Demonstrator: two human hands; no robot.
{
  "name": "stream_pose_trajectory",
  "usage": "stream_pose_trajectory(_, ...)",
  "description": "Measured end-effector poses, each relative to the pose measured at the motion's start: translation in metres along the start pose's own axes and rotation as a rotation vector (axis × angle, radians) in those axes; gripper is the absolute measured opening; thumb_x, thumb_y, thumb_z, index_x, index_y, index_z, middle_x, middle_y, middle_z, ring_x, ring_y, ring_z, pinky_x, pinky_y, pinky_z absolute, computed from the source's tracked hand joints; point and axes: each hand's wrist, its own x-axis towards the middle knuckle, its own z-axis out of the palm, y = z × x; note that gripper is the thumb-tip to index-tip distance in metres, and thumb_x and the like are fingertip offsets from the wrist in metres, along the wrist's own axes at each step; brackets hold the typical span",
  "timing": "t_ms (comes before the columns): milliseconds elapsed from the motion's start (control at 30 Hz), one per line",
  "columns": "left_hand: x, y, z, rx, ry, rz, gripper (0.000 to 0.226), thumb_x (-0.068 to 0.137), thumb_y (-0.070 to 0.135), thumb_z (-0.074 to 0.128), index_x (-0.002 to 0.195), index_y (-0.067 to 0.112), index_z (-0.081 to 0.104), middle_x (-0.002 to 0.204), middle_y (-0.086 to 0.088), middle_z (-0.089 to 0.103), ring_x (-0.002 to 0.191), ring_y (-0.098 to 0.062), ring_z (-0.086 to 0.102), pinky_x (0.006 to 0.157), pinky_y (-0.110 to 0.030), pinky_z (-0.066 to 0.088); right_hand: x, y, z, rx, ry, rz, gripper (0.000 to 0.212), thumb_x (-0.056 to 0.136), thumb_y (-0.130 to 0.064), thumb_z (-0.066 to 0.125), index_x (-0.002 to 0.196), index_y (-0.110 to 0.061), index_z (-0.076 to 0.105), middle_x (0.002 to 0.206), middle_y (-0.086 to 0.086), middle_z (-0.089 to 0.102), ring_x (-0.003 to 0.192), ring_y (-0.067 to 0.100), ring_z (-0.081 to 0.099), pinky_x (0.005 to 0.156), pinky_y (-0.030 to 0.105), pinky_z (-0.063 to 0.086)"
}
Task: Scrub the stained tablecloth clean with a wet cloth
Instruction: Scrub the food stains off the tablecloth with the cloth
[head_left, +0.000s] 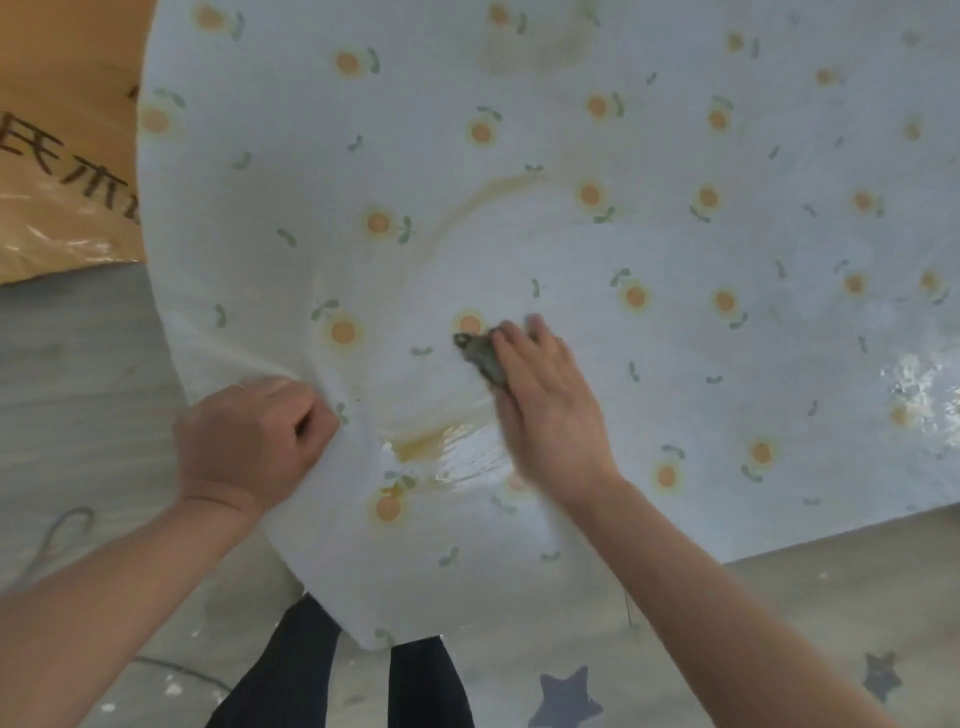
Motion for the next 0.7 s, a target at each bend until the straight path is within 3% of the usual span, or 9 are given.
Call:
stream_pose_trajectory(133, 0.001, 0.002, -0.002, 0.017, 0.017, -0.019, 0.035, 0.088, 0.024, 0.052, 0.055, 0.016, 0.041, 0.053, -0.007, 0.047, 0.048, -0.033, 0.051, 0.049, -0.028, 0.028, 0.081, 0.111, -0.033, -0.077, 0.15, 0.518, 0.043, 0.104, -0.025, 0.04, 0.139, -0.001, 0.046, 0.146, 0.017, 0.049, 0.148, 0.035, 0.027, 0.119, 0.047, 0.026)
stream_pose_trajectory(233, 0.002, 0.005, -0.004, 0.032, 0.045, 0.003, 0.034, 0.086, 0.023, 0.052, 0.054, 0.017, 0.042, 0.052, -0.007, 0.047, 0.047, -0.032, 0.051, 0.048, -0.028, 0.028, 0.155, 0.124, -0.029, -0.059, 0.25, 0.758, 0.043, 0.106, -0.025, 0.034, 0.139, 0.0, 0.045, 0.148, 0.016, 0.045, 0.149, 0.036, 0.023, 0.12, 0.045, 0.023)
stream_pose_trajectory(300, 0.002, 0.004, -0.005, 0.053, 0.057, 0.019, 0.034, 0.086, 0.022, 0.054, 0.054, 0.018, 0.043, 0.052, -0.007, 0.047, 0.047, -0.032, 0.052, 0.05, -0.027, 0.023, 0.193, 0.091, -0.009, -0.078, 0.242, 0.698, 0.045, 0.105, -0.02, 0.031, 0.145, -0.002, 0.04, 0.151, 0.014, 0.043, 0.148, 0.037, 0.026, 0.119, 0.045, 0.024)
stream_pose_trajectory(400, 0.003, 0.004, -0.004, 0.054, 0.074, 0.013, 0.033, 0.085, 0.022, 0.055, 0.055, 0.018, 0.042, 0.052, -0.005, 0.047, 0.048, -0.032, 0.053, 0.048, -0.028, 0.027, 0.202, 0.006, 0.029, -0.081, 0.203, 0.324, 0.046, 0.098, -0.007, 0.035, 0.143, -0.005, 0.044, 0.143, 0.016, 0.049, 0.137, 0.039, 0.039, 0.112, 0.048, 0.035)
stream_pose_trajectory(533, 0.004, 0.006, -0.008, 0.008, 0.117, 0.046, 0.033, 0.085, 0.022, 0.053, 0.054, 0.019, 0.044, 0.051, -0.005, 0.047, 0.046, -0.031, 0.051, 0.047, -0.028, 0.03, 0.09, -0.077, 0.044, 0.045, -0.03, -0.183, 0.05, 0.1, -0.009, 0.05, 0.148, 0.002, 0.042, 0.154, 0.017, 0.041, 0.148, 0.037, 0.027, 0.123, 0.047, 0.02)
stream_pose_trajectory(600, 0.005, 0.007, -0.009, -0.022, 0.125, 0.042, 0.034, 0.086, 0.022, 0.05, 0.053, 0.019, 0.045, 0.051, -0.004, 0.046, 0.045, -0.03, 0.049, 0.047, -0.028, 0.029, 0.036, -0.063, 0.029, 0.054, -0.119, -0.242, 0.051, 0.1, -0.009, 0.052, 0.149, 0.002, 0.041, 0.157, 0.015, 0.039, 0.151, 0.034, 0.022, 0.124, 0.046, 0.018)
stream_pose_trajectory(700, 0.005, 0.005, -0.006, -0.075, 0.142, 0.055, 0.036, 0.088, 0.022, 0.049, 0.053, 0.021, 0.042, 0.05, -0.003, 0.042, 0.043, -0.027, 0.044, 0.047, -0.025, 0.026, 0.008, 0.003, -0.002, -0.014, -0.123, -0.101, 0.052, 0.103, -0.018, 0.052, 0.15, 0.0, 0.04, 0.159, 0.014, 0.036, 0.152, 0.032, 0.019, 0.124, 0.046, 0.02)
